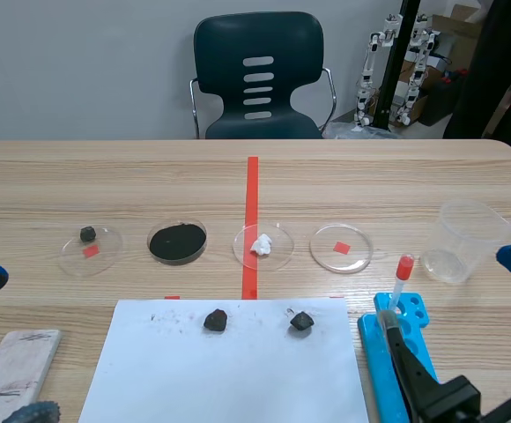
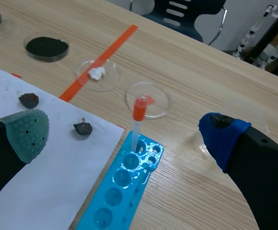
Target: Pick up the dropper by the top with the right hand
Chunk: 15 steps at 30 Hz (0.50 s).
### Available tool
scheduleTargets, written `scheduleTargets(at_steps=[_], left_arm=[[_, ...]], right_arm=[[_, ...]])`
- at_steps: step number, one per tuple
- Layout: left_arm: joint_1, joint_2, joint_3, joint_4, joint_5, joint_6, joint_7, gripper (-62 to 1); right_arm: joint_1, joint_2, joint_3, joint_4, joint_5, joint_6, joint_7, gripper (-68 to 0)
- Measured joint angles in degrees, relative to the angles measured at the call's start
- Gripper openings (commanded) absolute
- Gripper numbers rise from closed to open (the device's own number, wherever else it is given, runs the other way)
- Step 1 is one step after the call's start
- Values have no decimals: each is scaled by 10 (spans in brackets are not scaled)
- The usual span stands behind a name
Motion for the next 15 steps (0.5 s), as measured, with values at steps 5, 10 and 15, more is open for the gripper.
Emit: scheduleTargets(at_steps=[5,10,15], left_arm=[[0,0,0,0,0,0,0,14],[0,0,0,0,0,0,0,14],[0,0,0,0,0,0,0,14]], right_arm=[[-3,0,0,-20,0,-14,24,4],[-3,0,0,-55,0,-14,60,4],[-1,0,0,-89,0,-14,97,4]])
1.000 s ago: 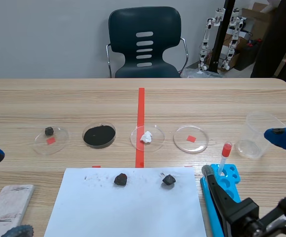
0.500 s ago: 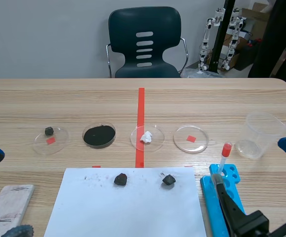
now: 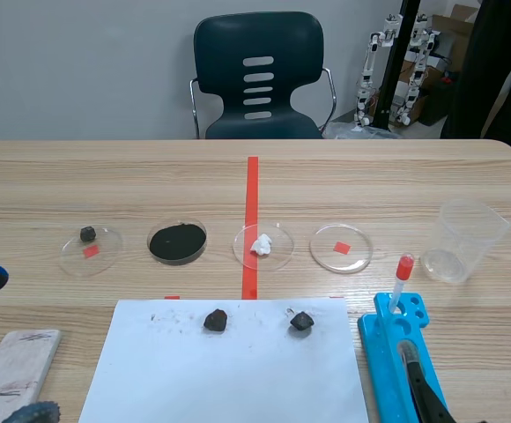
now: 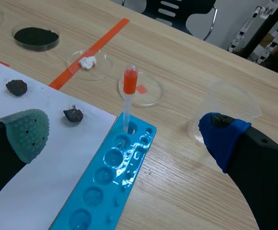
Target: Pick up the dropper by the top with the right hand
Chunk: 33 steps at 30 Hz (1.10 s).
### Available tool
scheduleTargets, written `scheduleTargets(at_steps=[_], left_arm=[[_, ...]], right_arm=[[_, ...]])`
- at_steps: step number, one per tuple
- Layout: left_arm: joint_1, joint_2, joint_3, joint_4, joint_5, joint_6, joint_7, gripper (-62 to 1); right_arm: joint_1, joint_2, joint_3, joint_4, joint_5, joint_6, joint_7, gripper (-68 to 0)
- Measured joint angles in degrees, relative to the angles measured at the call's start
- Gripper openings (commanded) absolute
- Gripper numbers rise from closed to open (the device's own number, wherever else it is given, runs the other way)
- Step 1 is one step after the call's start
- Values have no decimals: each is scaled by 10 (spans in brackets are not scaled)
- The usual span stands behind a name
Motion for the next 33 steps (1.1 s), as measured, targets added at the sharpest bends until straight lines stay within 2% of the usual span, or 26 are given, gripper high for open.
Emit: scheduleTargets(at_steps=[6,12,16,22,28,33], left_arm=[[0,0,0,0,0,0,0,14],[0,0,0,0,0,0,0,14],[0,0,0,0,0,0,0,14],[0,0,0,0,0,0,0,14],[0,0,0,0,0,0,0,14],[0,0,0,0,0,0,0,14]], right_arm=[[38,0,0,-41,0,0,0,4],[70,0,0,-50,0,2,-2,4],[86,0,0,-50,0,26,-18,4],[116,0,0,-50,0,32,-40,4],[149,0,0,-57,0,77,-54,4],[167,0,0,-73,0,78,-66,4]])
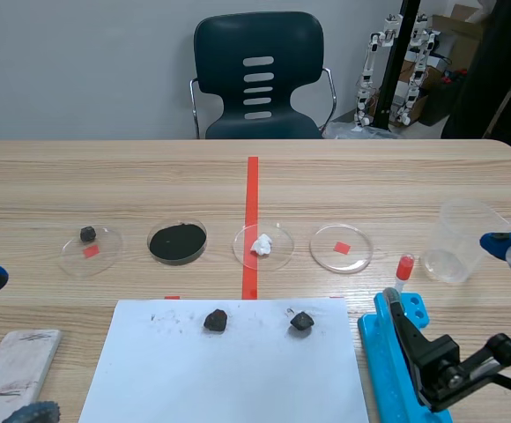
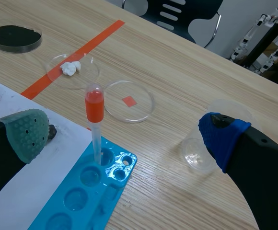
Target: Pick up the dropper by the top with the right hand
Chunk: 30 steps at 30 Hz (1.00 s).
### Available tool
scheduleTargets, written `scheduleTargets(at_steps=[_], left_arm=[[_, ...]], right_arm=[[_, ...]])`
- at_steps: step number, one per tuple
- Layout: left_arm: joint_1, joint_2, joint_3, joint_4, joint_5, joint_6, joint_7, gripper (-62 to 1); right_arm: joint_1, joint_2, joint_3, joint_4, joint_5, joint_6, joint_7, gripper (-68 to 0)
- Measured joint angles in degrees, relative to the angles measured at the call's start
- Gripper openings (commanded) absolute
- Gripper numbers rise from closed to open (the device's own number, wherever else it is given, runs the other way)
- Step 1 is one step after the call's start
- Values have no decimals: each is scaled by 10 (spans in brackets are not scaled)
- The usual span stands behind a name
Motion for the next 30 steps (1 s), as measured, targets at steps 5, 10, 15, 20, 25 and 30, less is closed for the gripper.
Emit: scheduleTargets(at_steps=[5,10,15,20,25,30], left_arm=[[0,0,0,0,0,0,0,14],[0,0,0,0,0,0,0,14],[0,0,0,0,0,0,0,14],[0,0,0,0,0,0,0,14],[0,0,0,0,0,0,0,14],[0,0,0,0,0,0,0,14]], right_arm=[[16,0,0,-14,0,26,0,4],[26,0,0,-20,0,28,0,4],[36,0,0,-25,0,54,-9,4],[49,0,0,-26,0,59,-17,4],[53,0,0,-26,0,61,-26,4],[56,0,0,-26,0,74,-35,-13]])
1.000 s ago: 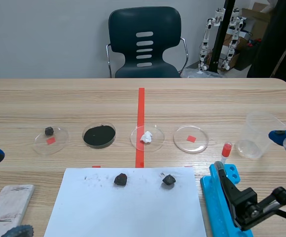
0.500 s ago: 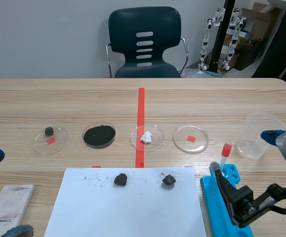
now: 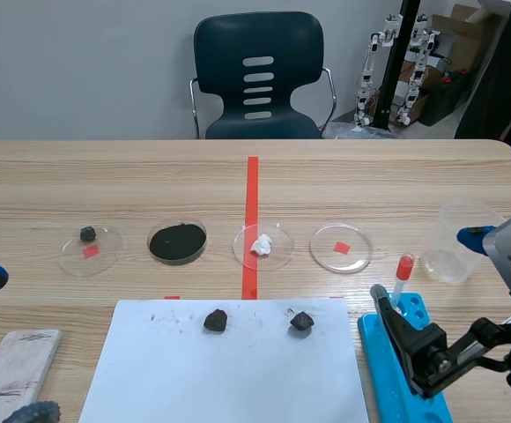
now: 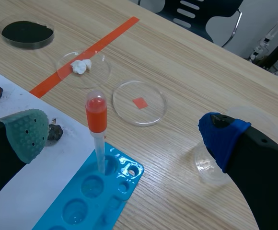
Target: Pick up the dropper by the top with the right hand
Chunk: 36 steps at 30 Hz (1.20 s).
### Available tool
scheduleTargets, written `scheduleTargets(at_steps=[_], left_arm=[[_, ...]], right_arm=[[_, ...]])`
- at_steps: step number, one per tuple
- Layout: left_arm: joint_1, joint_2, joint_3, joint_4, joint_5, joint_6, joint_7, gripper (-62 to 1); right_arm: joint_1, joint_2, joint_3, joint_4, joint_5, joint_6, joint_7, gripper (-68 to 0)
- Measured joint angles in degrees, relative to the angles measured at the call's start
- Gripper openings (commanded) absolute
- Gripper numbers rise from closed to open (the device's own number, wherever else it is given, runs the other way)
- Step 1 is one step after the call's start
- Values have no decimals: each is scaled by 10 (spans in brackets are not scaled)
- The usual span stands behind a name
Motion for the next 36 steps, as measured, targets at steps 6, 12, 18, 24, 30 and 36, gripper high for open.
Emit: scheduleTargets(at_steps=[6,12,18,24,30,36], left_arm=[[0,0,0,0,0,0,0,14],[0,0,0,0,0,0,0,14],[0,0,0,0,0,0,0,14],[0,0,0,0,0,0,0,14],[0,0,0,0,0,0,0,14],[0,0,0,0,0,0,0,14]], right_arm=[[21,0,0,0,0,4,-14,-13],[21,0,0,0,0,3,-14,-13],[20,0,0,0,0,3,-23,-21],[21,0,0,0,0,3,-23,-182],[21,0,0,0,0,3,-23,-191],[21,0,0,0,0,3,-23,-272]])
